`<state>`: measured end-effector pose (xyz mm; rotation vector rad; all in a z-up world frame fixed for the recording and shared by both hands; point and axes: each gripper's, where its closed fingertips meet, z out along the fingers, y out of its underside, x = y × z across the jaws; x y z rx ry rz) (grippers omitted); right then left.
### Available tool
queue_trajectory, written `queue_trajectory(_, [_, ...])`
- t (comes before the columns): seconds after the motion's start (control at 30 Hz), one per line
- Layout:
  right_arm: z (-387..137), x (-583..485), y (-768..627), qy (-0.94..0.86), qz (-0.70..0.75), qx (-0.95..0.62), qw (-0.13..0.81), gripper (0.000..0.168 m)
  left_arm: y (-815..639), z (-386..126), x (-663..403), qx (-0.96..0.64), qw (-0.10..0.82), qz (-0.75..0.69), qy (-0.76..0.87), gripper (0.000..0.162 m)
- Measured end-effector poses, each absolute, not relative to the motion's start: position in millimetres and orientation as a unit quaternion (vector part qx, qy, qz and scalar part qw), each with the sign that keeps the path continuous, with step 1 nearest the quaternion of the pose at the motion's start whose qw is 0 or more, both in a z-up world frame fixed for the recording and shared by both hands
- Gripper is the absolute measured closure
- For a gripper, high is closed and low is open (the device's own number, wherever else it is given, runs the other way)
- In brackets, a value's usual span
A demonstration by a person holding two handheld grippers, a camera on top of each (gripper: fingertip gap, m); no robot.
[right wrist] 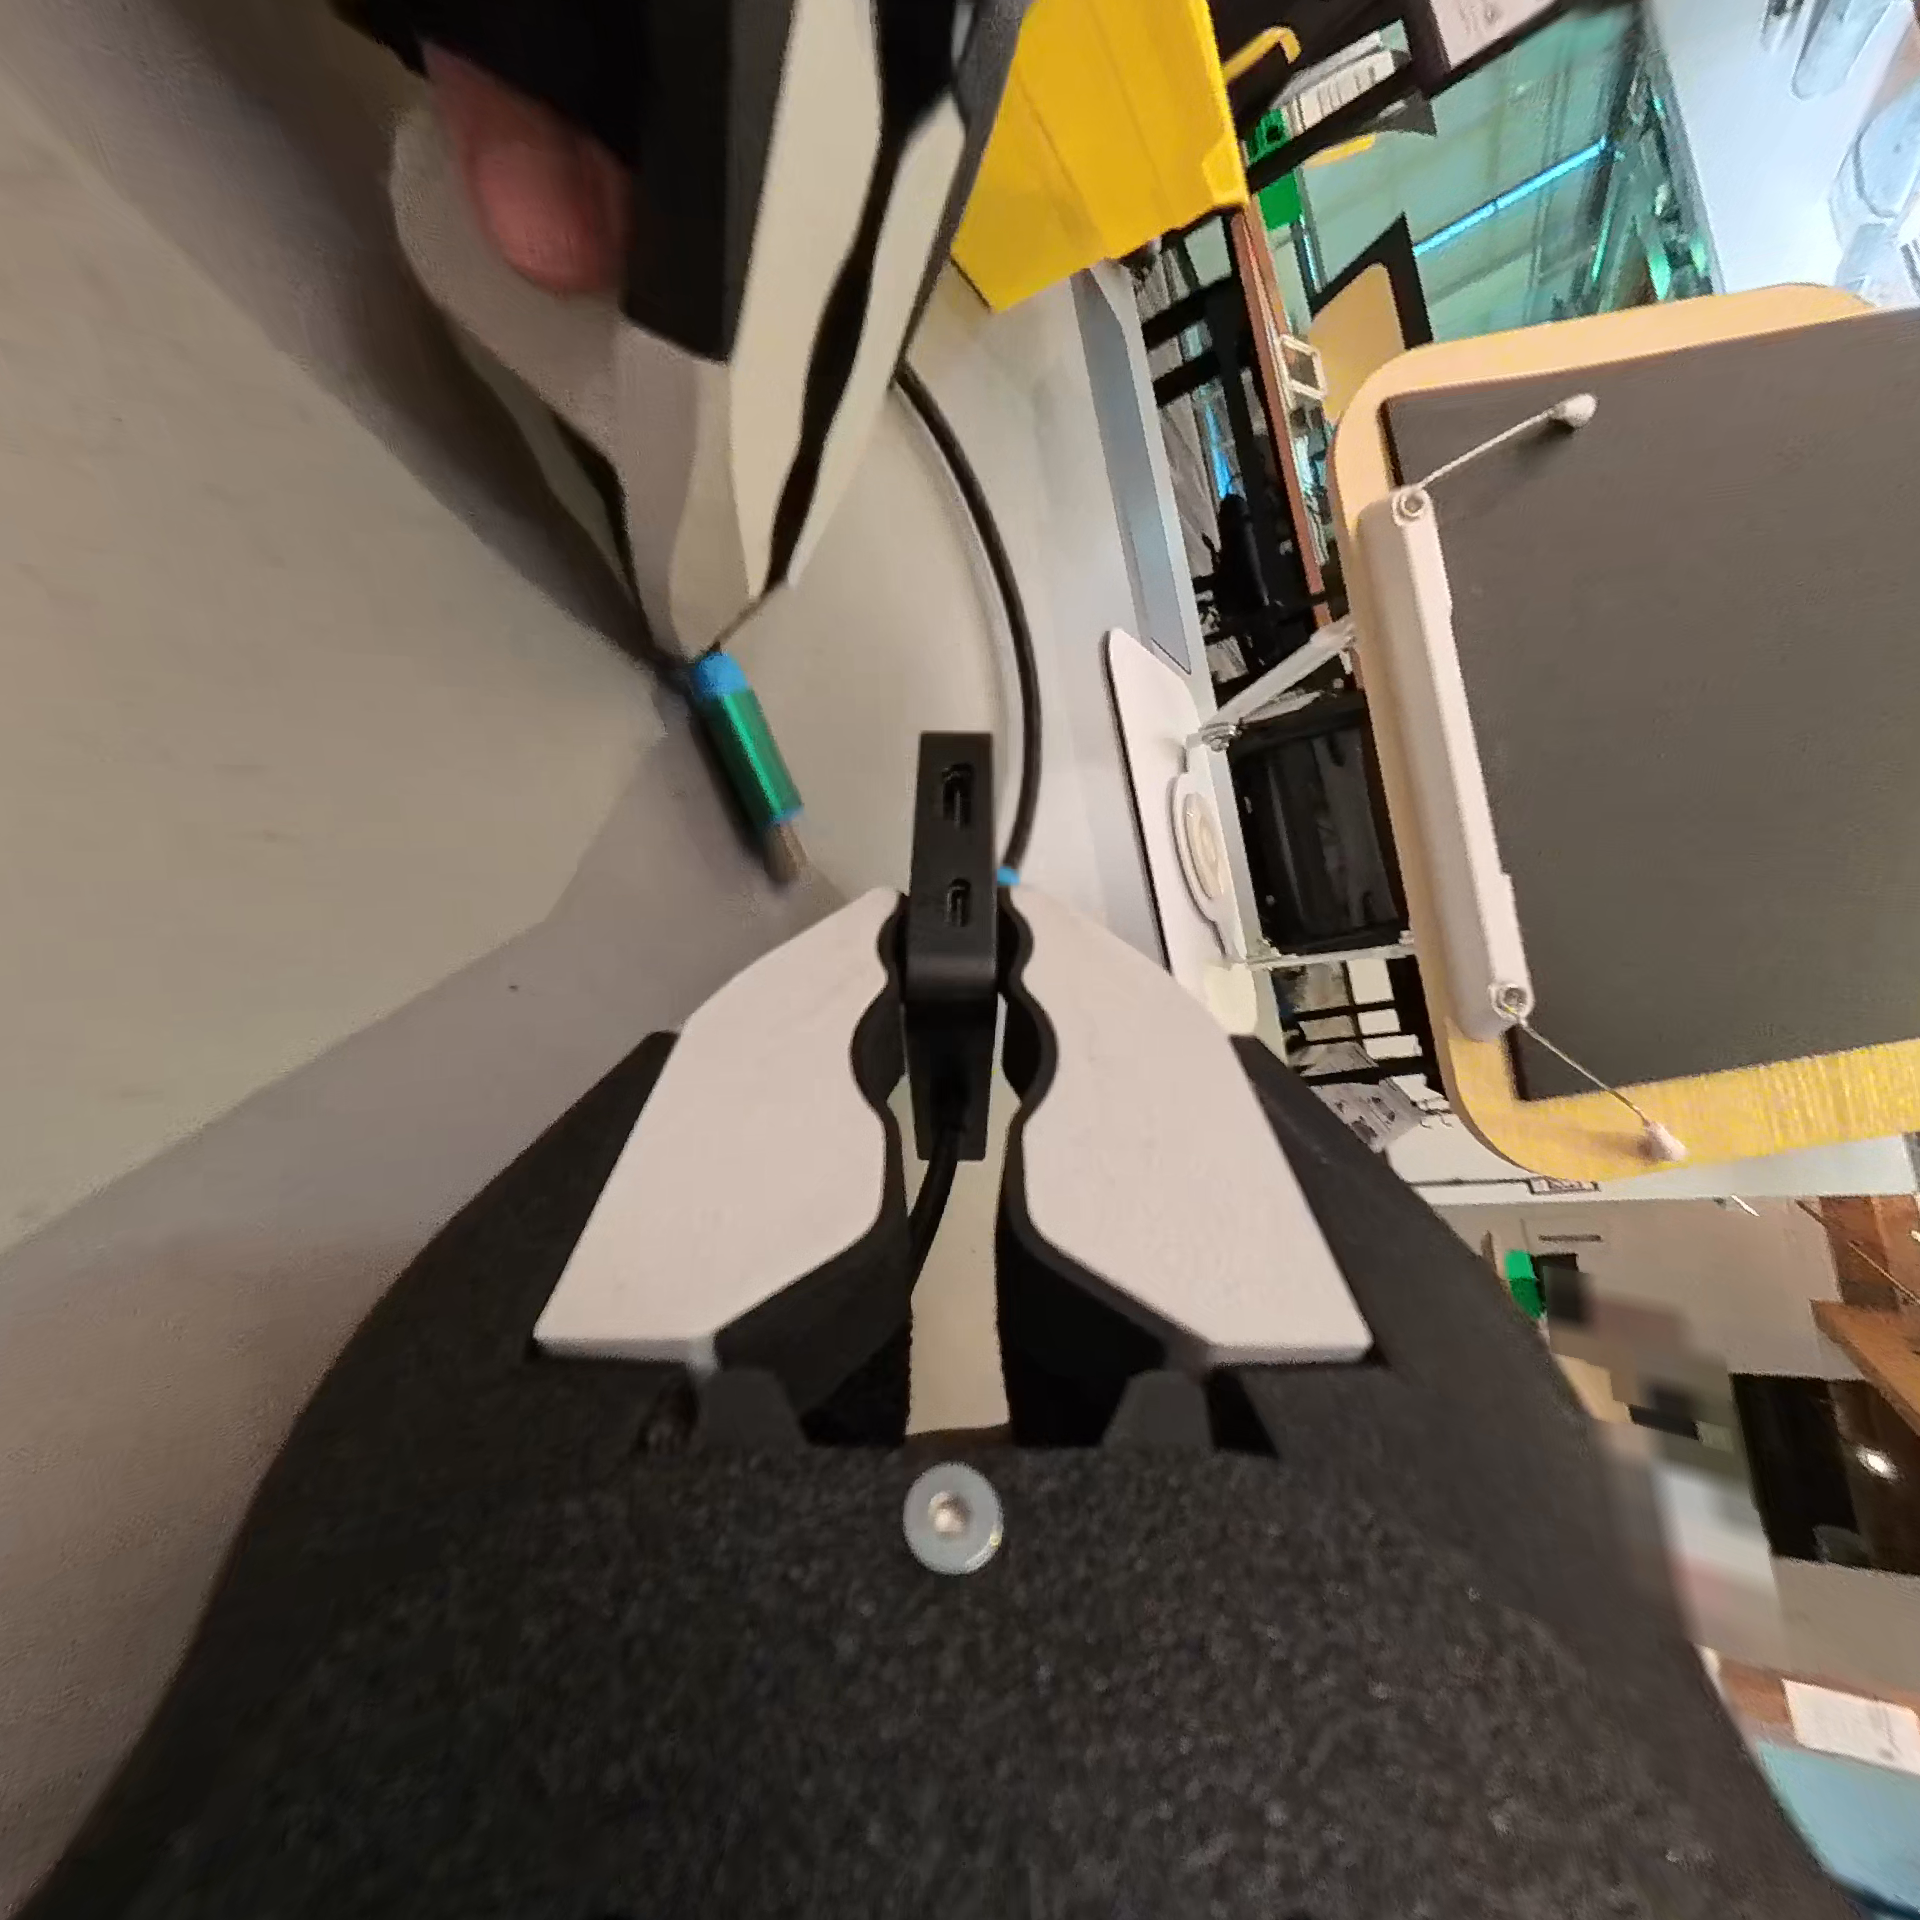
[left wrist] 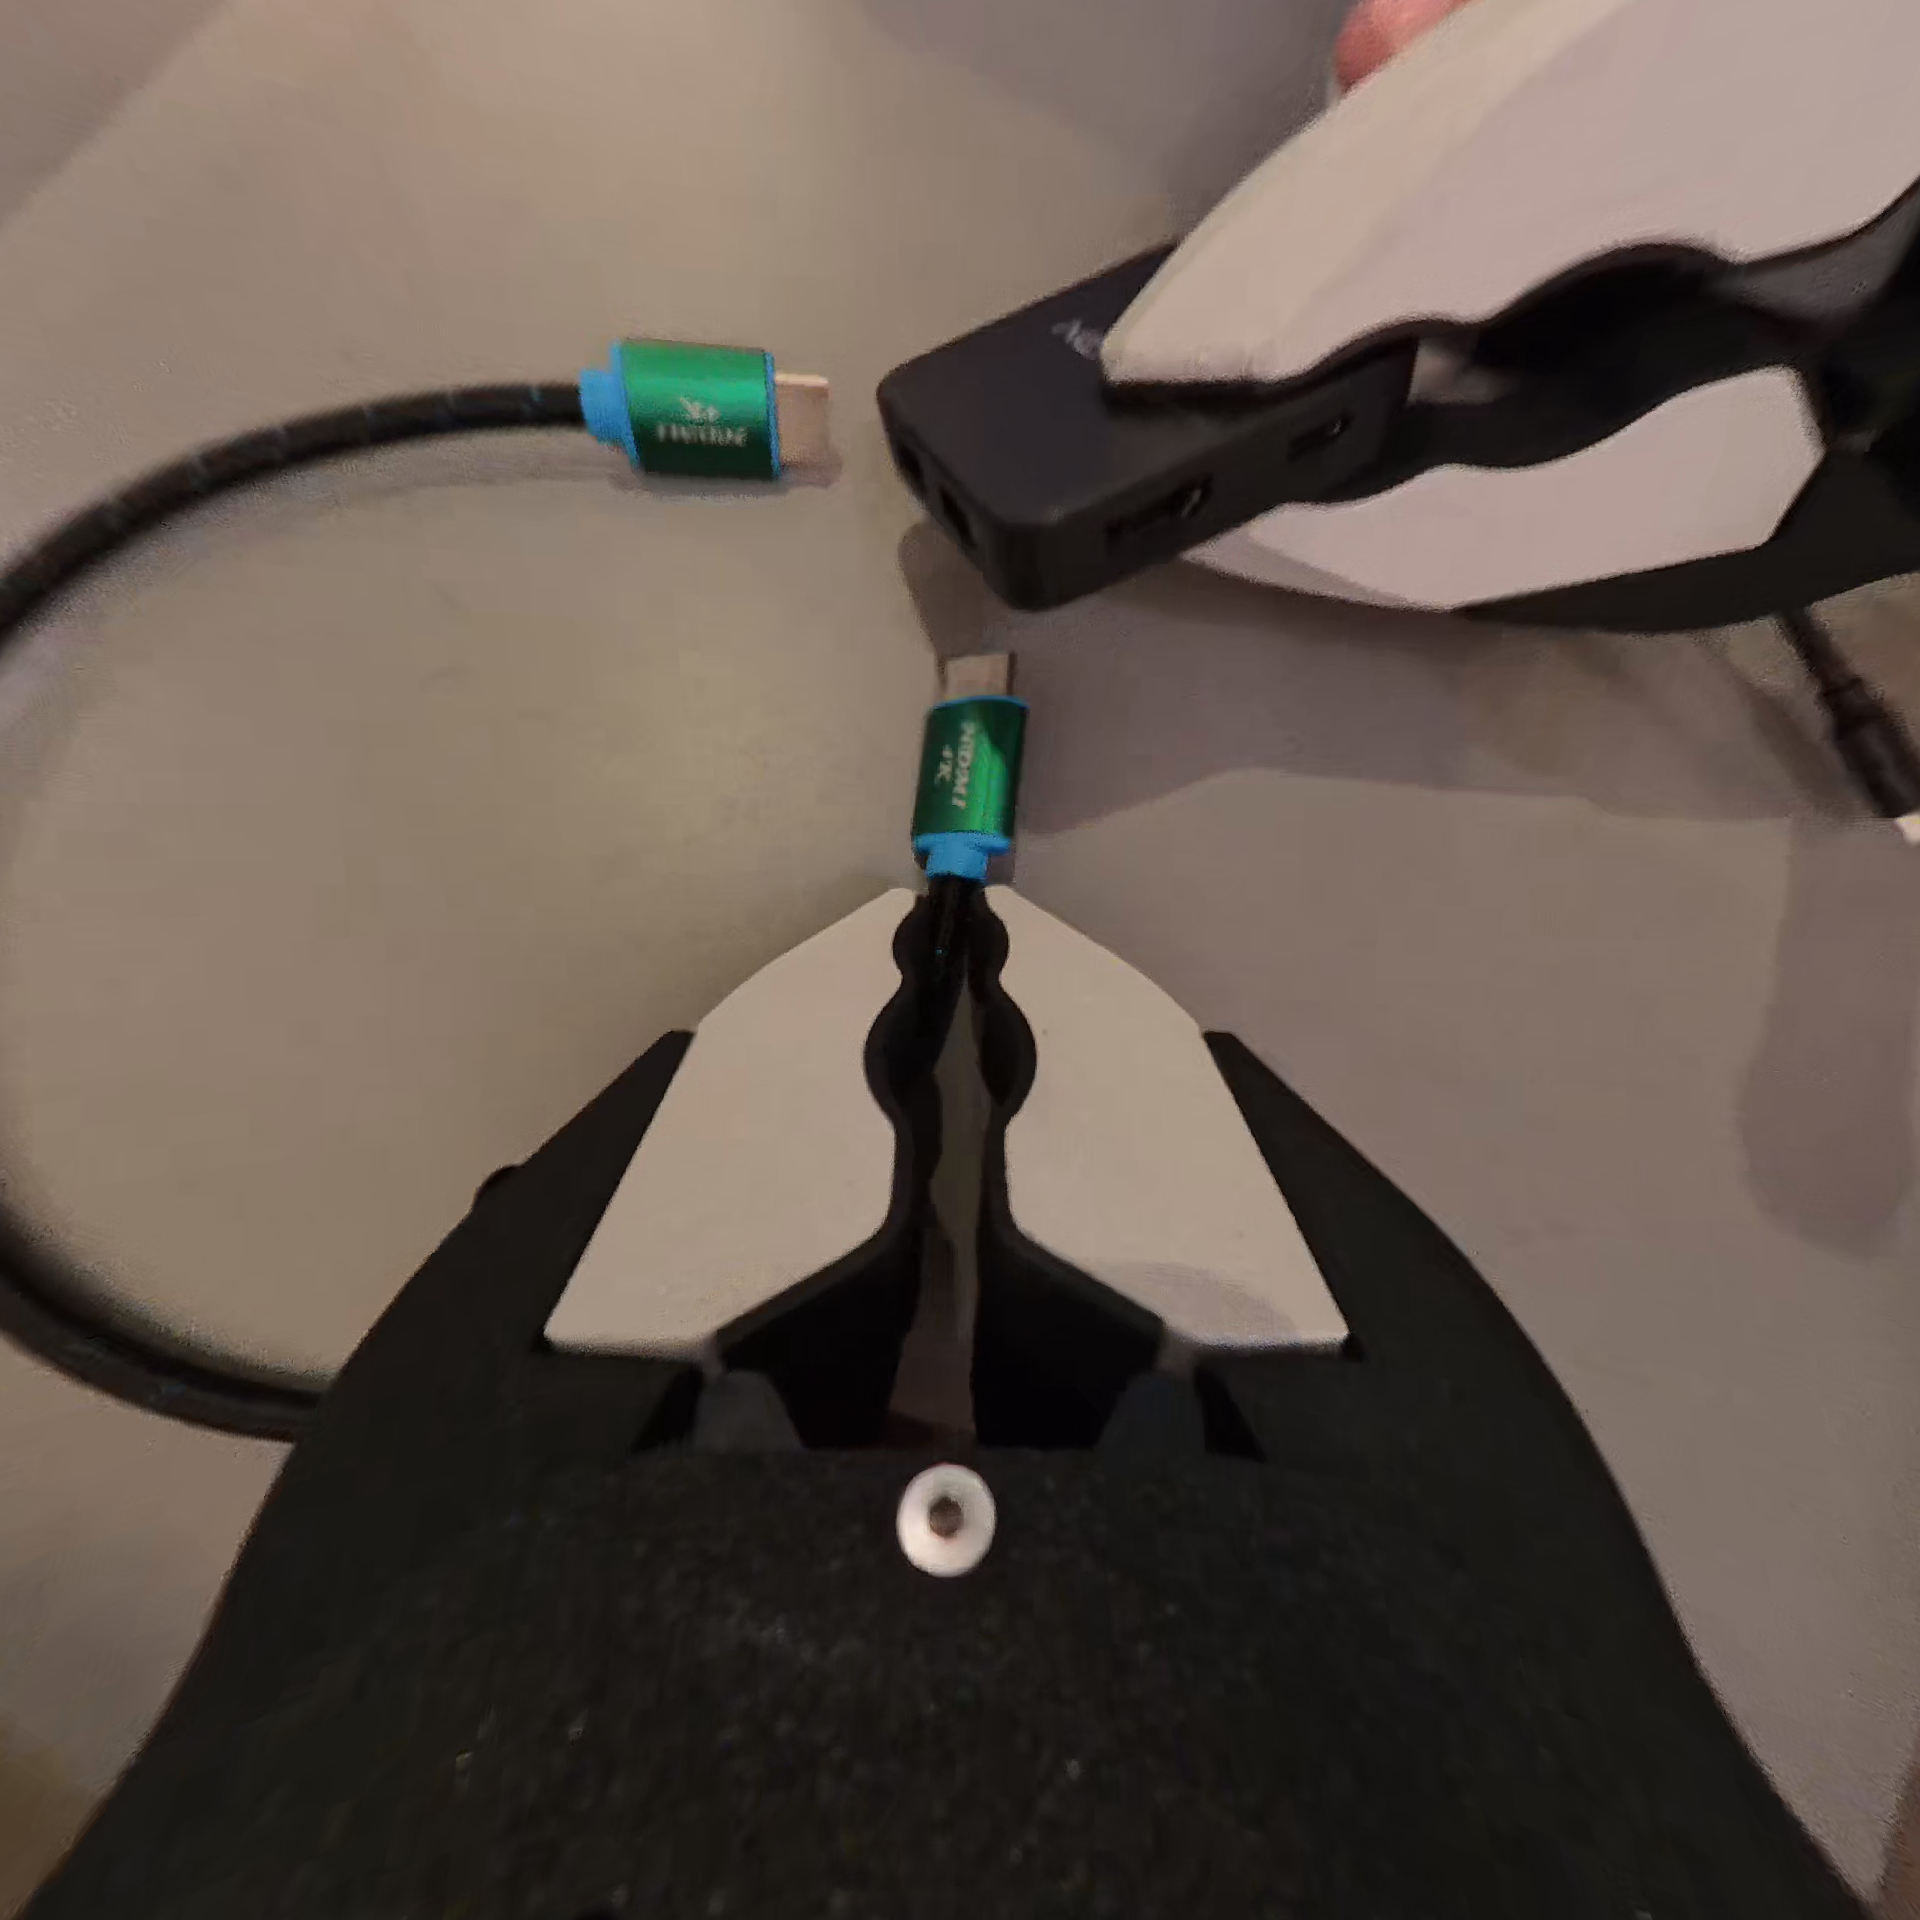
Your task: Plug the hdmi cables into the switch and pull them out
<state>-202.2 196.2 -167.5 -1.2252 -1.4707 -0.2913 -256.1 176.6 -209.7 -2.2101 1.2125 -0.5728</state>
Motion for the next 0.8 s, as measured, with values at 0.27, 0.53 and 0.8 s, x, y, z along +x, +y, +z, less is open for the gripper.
queue_trajectory(0.27, [-175.1, -195.9, 207.3, -0.626, -0.197, -0.523, 0.543, 0.155, 169.0, -167.2, -262.4, -0.765, 0.346, 0.032, 0.543, 0.157])
queue_trajectory(0.53, [-175.2, -204.7, 198.7, -0.639, -0.228, -0.492, 0.545, 0.155, 162.2, -173.3, -257.1, -0.746, 0.347, 0.068, 0.565, 0.157])
queue_trajectory(0.8, [-176.8, -203.4, 200.0, -0.646, -0.261, -0.475, 0.537, 0.155, 164.3, -177.1, -256.1, -0.737, 0.338, 0.114, 0.574, 0.157])
